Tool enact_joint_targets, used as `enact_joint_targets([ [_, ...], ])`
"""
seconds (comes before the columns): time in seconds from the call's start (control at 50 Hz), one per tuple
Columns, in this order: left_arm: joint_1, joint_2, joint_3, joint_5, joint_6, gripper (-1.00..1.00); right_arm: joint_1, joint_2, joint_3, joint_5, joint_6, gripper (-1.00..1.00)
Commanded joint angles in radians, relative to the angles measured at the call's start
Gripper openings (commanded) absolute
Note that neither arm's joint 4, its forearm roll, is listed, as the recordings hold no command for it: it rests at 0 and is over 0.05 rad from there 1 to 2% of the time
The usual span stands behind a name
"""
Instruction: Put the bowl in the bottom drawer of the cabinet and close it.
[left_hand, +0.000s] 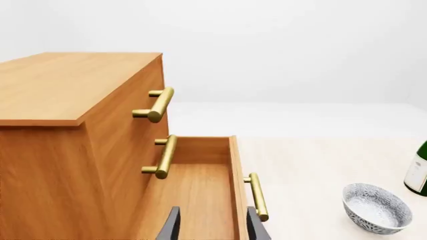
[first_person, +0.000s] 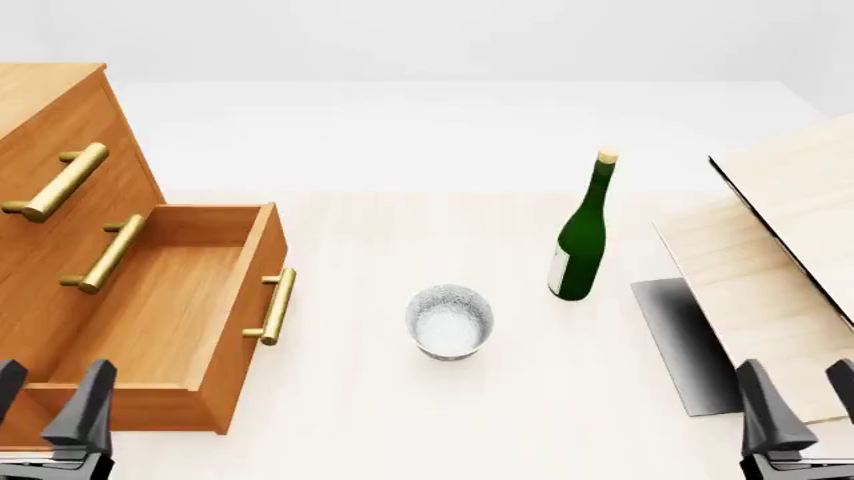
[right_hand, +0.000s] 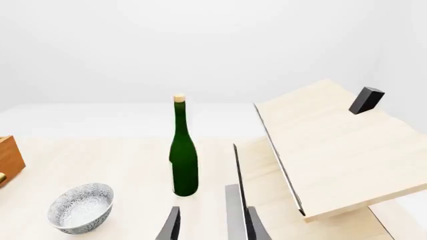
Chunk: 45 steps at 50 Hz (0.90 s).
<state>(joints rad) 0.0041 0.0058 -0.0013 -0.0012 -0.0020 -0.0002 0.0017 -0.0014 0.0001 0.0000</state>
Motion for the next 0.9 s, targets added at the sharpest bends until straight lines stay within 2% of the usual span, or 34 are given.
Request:
enact_joint_targets([
  [0.02, 0.012, 0.014, -0.003, -0.003, -0.01, 1.0, -0.001, 0.003, -0.003, 0.001, 0.0, 1.0],
  [0.28, 0.008, 0.004, -0.002, 0.0, -0.026, 1.0, -0.001, 0.004, -0.003, -0.001, 0.0, 1.0],
  [0.3, -0.037, -0.005, -0.001, 0.019, 0.058, 1.0, 0.0, 0.011, -0.002, -0.002, 0.011, 1.0],
  [0.9, -0.043, -0.005, 0.0, 0.022, 0.065, 1.0, 0.0, 0.01, -0.002, -0.002, 0.011, 1.0],
])
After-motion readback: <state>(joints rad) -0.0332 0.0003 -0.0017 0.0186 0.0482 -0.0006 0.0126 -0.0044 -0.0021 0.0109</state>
